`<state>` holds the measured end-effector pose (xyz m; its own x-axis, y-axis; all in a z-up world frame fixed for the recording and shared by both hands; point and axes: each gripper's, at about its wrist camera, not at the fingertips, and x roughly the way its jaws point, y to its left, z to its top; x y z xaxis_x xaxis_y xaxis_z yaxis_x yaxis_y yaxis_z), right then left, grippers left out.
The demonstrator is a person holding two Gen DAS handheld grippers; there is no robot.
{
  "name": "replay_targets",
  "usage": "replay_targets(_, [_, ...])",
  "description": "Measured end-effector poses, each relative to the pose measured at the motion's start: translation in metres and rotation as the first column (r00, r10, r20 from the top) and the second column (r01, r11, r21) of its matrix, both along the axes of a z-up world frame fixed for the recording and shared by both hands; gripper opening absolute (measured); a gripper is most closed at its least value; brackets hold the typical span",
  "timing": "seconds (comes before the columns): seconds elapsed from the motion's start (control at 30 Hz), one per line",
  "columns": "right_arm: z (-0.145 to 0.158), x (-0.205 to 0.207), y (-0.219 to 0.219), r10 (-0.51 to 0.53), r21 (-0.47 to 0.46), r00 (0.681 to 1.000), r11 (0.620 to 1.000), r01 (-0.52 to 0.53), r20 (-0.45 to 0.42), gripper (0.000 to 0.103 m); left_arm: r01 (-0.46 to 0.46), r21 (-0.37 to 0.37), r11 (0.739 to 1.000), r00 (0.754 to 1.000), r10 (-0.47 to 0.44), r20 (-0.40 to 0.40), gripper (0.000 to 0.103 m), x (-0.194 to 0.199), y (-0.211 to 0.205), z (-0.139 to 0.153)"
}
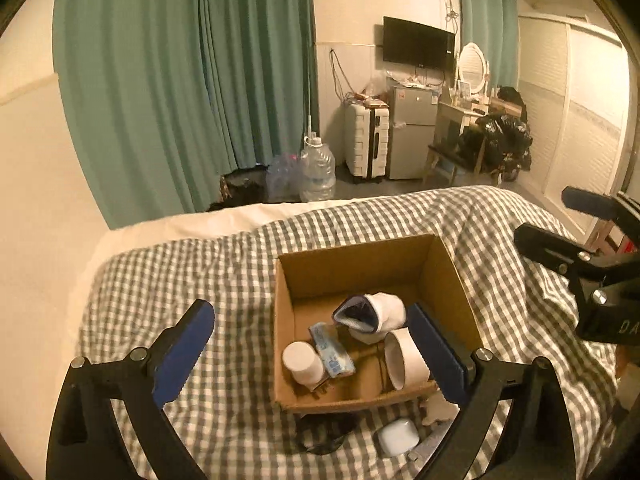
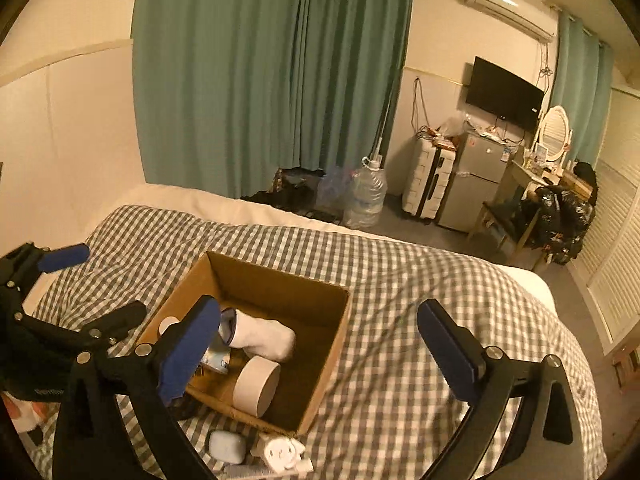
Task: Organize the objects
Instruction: 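Carry the socks and tissue pack into the box and release both, then grasp the white toy with the right gripper while the left grasps the eye mask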
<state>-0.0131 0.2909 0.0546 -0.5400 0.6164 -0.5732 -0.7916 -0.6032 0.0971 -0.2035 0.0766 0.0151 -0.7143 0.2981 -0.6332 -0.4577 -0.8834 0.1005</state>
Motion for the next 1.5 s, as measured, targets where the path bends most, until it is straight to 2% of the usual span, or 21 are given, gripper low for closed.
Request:
replay_targets(0.2, [0.010,0.015,-0.017,0.003,-0.017,1.000,1.000,-0.003,0.000,0.100,-0.011,0.006,1.000,1.000,0.011,-0.008,0.102,0.019,-0.019,0.006])
replay_targets(0.37, [0.000,0.023,-0.032,0.030,-0.038,1.000,0.999,-0.030,-0.005,0.100,-0.049,-0.007,0.999,0.999,0.049,-0.003,0.102,0.033,-0.033,-0.007])
replay_targets(0.67, [-0.057,0.017,-0.057,0.080,-0.092,0.995,0.993,-0.074,0.061,0.100,-0.118,-0.002,0.993,0.989,0.118,0.091,0.103,0.037,-0.047,-0.069])
replay_targets(0.87, [-0.089,0.011,-0.053,0.108,-0.161,0.992,0.982,-0.097,0.060,0.100,-0.126,-0.017,0.992,0.983,0.127,0.130,0.103,0.036,-0.045,-0.101])
replay_targets(1.13, [-0.125,-0.005,-0.049,0.123,-0.207,0.988,0.973,-0.101,0.094,0.100,-0.133,-0.039,0.990,0.973,0.138,0.183,0.103,0.033,-0.041,-0.134])
replay_targets(1.33, [-0.156,-0.013,-0.044,0.124,-0.260,0.984,0.962,-0.086,0.130,0.100,-0.116,-0.054,0.992,0.974,0.124,0.191,0.103,0.032,-0.033,-0.154])
replay_targets(1.5, [-0.171,-0.017,-0.039,0.129,-0.297,0.981,0.951,-0.081,0.146,0.100,-0.097,-0.086,0.992,0.972,0.113,0.208,0.103,0.027,-0.022,-0.169])
